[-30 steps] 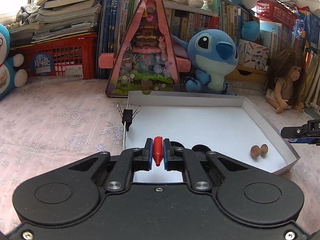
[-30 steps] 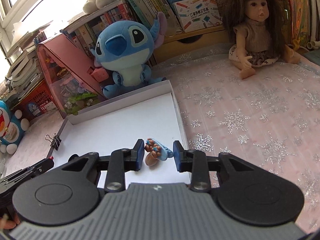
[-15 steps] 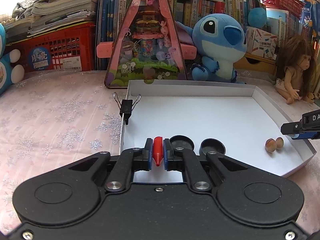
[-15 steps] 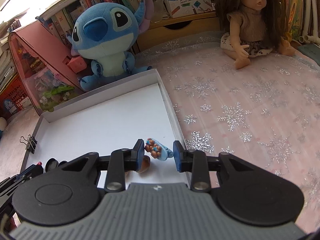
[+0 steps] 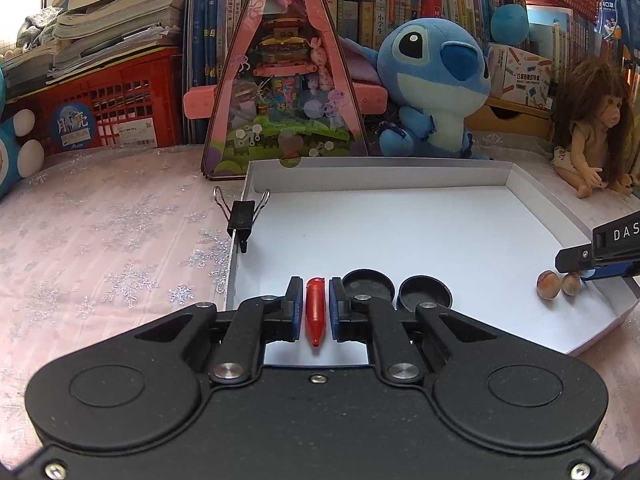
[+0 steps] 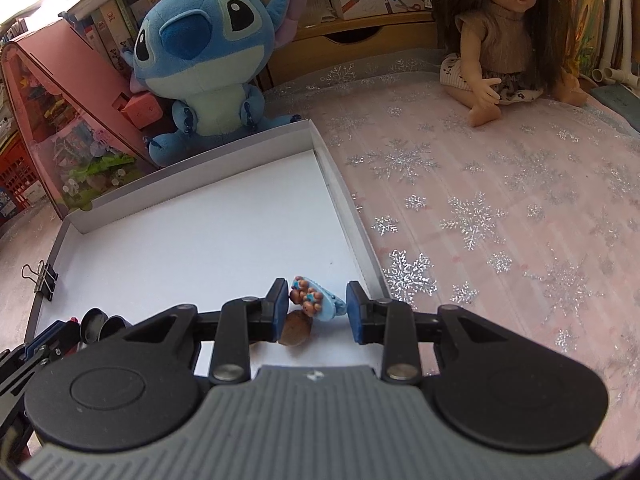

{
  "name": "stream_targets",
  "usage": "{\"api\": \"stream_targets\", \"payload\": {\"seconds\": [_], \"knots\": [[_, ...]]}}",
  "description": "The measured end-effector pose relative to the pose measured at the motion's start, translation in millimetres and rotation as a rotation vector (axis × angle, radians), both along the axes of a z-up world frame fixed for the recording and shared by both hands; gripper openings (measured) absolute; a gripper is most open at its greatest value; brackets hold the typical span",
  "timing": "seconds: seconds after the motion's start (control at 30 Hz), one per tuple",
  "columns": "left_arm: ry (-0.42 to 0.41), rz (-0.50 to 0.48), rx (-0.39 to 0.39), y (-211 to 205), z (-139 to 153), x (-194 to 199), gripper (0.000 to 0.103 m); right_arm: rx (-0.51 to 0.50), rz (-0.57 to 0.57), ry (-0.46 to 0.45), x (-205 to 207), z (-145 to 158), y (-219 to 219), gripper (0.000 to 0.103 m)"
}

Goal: Organize rigid objects
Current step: 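Carry the marker into the tray and open the left tool while the right tool drops the beaded clip there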

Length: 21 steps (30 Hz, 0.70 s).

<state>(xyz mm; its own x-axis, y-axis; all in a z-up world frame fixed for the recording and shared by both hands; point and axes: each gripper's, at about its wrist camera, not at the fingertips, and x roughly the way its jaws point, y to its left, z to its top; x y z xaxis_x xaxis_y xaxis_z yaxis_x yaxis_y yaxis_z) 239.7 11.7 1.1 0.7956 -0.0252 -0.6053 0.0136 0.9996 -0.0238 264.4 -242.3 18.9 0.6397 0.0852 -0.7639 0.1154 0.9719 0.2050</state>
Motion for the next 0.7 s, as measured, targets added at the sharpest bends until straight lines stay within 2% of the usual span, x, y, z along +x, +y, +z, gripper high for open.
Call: {"api": "stream_targets", "payload": {"seconds": [0.07, 0.13, 0.17, 0.2, 0.27, 0.5, 0.7], "knots": [[0.001, 0.000, -0.001, -1, 1, 0, 0.015, 0.006, 0.005, -0.004, -1, 1, -1, 0.040], [-0.003, 0.001, -0.005, 0, 2, -2, 0.021, -0.004, 0.007, -0.015, -3, 4, -1, 0.045], [-0.007, 0.002, -0.006, 0, 4, -3, 0.028, -0.008, 0.010, -0.024, -5, 5, -1, 0.053], [-0.013, 0.001, -0.004, 0, 6, -5, 0.037, -0.009, 0.014, -0.033, -6, 7, -1, 0.057], [-0.026, -0.009, -0.003, 0, 10, -9, 0.048, -0.003, 0.022, -0.048, -10, 10, -2, 0.059], [-0.062, -0.060, 0.007, -1, 27, -32, 0.063, -0.001, 0.080, -0.121, -30, 20, -6, 0.070], [-0.088, -0.103, 0.001, -3, 36, -61, 0.069, -0.036, 0.162, -0.209, -58, 27, -4, 0.078]]}}
